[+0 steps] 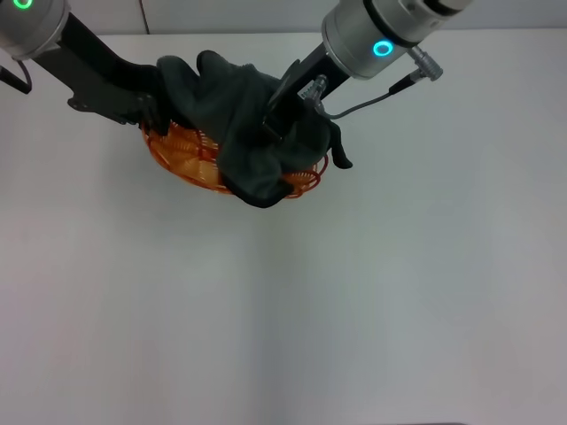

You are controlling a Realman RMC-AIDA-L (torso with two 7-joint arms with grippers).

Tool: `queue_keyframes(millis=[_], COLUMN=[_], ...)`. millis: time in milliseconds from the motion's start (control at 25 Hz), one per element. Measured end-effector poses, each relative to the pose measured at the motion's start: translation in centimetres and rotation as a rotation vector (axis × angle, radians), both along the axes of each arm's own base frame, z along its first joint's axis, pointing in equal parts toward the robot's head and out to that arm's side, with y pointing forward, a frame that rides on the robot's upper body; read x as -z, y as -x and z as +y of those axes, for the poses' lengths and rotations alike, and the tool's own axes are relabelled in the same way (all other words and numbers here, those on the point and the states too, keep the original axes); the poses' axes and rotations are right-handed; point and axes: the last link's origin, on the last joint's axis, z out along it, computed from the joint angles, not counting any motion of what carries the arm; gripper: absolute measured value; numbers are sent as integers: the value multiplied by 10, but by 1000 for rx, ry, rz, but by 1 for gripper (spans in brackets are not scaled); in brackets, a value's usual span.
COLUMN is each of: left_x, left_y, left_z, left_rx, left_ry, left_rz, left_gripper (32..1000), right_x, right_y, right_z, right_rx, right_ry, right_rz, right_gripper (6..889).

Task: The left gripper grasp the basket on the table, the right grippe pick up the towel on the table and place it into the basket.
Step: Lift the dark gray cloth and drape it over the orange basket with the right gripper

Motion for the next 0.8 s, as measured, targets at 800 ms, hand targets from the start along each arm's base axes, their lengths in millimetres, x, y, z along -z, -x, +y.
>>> queue_keyframes(millis=[800], left_x=[0], left_y=[3], left_z=[-1], left_rx=[-7], left_ry=[-1], left_rz=[1], left_gripper=[74], right_x=[-2], right_y=[5], right_z=[1], right_rx=[17], right_ry=[-12], right_rz=[41], right_gripper=[246])
